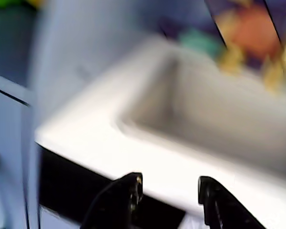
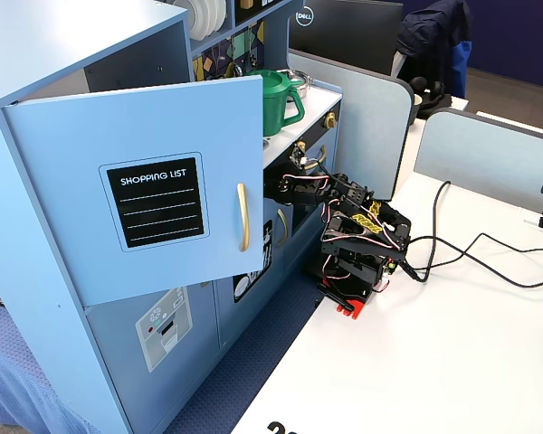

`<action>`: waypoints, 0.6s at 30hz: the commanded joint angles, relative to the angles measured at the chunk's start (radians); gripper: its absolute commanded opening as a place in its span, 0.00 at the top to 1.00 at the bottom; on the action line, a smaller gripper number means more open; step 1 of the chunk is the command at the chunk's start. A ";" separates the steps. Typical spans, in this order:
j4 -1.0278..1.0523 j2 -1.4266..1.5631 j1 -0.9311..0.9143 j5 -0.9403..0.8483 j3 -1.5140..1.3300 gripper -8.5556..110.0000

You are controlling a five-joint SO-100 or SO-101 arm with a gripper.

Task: Open the left cabinet door

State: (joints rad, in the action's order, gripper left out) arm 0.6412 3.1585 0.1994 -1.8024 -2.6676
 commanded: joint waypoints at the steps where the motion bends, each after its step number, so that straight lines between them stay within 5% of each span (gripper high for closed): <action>1: 0.123 0.011 -0.106 0.106 -0.017 0.87; 18: 0.601 0.018 -0.273 0.282 -0.328 0.89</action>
State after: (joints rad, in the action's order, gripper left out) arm 1.1137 3.1600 -0.0598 -1.5447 -2.9943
